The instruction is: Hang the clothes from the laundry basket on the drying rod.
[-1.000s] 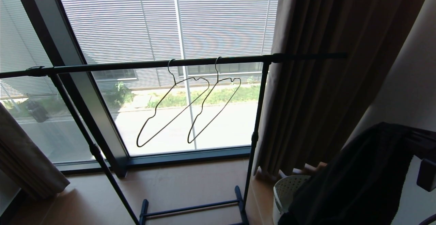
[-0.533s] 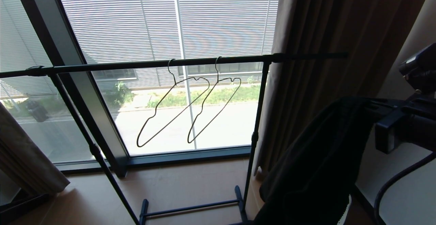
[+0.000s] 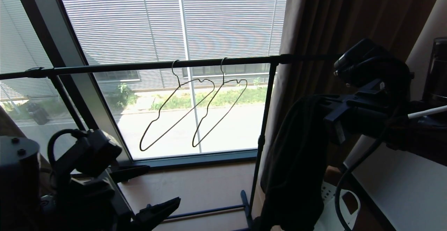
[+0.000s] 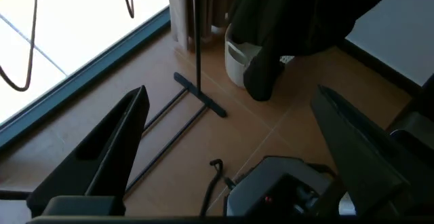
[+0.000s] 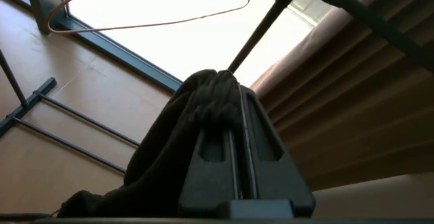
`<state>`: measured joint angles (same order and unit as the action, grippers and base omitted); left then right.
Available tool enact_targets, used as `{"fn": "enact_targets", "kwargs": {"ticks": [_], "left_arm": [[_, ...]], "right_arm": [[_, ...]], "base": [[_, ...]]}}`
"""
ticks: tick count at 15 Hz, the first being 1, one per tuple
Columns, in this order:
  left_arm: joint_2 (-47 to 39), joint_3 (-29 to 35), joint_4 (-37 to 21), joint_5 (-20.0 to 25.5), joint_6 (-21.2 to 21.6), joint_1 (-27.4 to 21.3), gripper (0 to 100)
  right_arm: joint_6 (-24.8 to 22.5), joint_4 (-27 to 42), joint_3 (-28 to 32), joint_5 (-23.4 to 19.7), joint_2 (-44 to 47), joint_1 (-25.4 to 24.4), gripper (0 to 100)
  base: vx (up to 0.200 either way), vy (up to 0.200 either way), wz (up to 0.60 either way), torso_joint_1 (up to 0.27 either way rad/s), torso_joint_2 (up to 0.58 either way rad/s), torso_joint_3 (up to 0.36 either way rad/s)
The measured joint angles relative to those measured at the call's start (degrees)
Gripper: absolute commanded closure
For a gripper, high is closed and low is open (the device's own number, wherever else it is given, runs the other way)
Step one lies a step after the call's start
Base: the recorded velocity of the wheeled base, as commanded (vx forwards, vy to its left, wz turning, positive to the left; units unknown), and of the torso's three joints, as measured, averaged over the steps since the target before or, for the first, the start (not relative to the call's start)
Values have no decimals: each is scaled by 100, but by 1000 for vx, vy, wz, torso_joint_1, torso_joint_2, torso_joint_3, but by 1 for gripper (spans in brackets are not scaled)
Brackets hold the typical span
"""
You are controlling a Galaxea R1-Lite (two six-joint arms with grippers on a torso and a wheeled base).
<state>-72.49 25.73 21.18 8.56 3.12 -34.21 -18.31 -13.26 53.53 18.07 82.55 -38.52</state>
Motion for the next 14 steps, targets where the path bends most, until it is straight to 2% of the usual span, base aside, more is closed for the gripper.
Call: {"fn": "enact_targets", "kwargs": {"ticks": [3,5,8,14], "left_arm": [[-1235,681,602,-330,-171,-639,0],[-1858,1078,729,-413,-334,-984,0],[-2478,1532,718,-479,-774,-1198,0],[-2992,1660,705,-514,-935,-1447,0]], "right_arm": [[83,0,85,104,187,-216,100],[137,5,179,111,324,-332,100],[246,2,302,108,477,-550,100],[336,-6,328,111,527,-731,100]], "base": [[0,0,0,0,0,0],[0,0,0,0,0,0],[0,0,0,0,0,0],[0,0,0,0,0,0]]}}
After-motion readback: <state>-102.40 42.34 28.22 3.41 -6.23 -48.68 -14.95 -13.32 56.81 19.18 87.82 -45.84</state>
